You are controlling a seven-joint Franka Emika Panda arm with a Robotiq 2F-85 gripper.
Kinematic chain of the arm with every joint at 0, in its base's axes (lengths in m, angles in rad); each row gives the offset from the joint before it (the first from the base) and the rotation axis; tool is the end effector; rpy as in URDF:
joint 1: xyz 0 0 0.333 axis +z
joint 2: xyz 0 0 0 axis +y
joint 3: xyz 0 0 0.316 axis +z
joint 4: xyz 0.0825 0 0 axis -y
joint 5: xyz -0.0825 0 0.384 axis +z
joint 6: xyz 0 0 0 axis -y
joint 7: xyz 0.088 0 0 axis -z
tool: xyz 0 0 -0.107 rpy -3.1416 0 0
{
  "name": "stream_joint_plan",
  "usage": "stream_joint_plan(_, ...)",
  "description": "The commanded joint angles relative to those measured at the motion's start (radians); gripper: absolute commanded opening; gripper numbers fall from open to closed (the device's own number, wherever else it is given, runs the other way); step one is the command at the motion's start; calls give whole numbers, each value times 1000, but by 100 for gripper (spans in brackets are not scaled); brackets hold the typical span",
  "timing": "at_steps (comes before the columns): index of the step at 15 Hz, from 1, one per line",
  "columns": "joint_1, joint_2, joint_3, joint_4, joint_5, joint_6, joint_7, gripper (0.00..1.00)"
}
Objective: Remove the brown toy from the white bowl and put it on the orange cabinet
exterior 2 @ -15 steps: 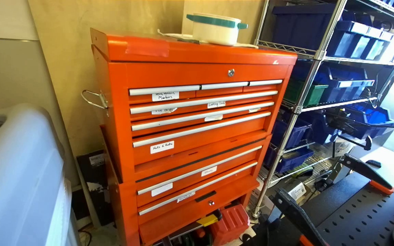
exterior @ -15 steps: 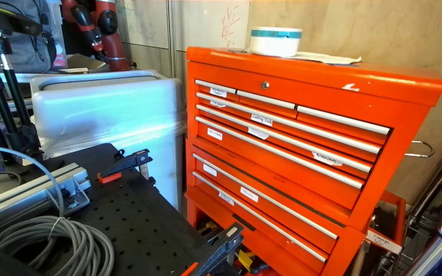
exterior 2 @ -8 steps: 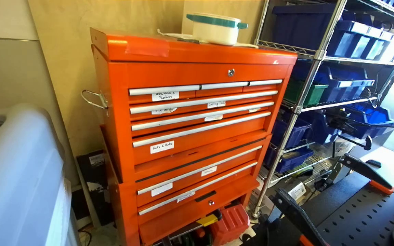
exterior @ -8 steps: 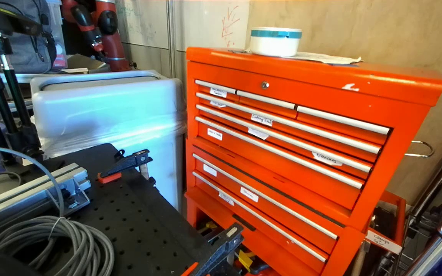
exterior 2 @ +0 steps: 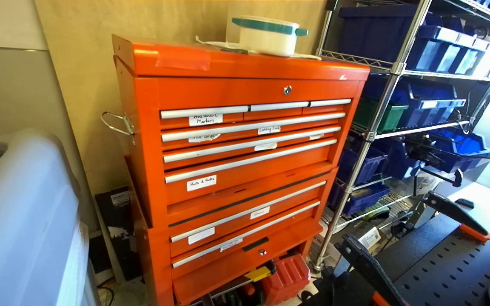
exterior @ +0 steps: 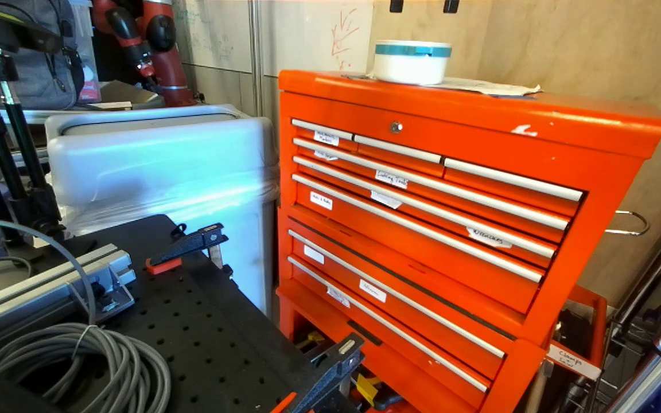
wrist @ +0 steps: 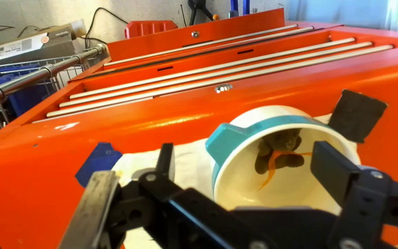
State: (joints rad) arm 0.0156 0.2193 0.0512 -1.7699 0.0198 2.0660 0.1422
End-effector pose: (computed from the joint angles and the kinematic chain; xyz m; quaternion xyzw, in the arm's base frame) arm 0.6282 0.0411 0.4431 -0.9982 0.0428 -0.0368 0.0184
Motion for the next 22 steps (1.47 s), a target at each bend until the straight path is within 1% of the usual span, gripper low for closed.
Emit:
stream_joint_plan(1,15,117,-8,163,5,-56,-8,100)
stream_joint_plan(5,27,189,-5,264,9,-83,-10,100)
stream_joint_plan(11,37,237,-4,366,20,-146,-10,100)
stream_joint_plan(15,42,251,-1,379,20,-154,-18,100)
stream_joint_plan(22,53,251,10,357,28,-136,-36,100)
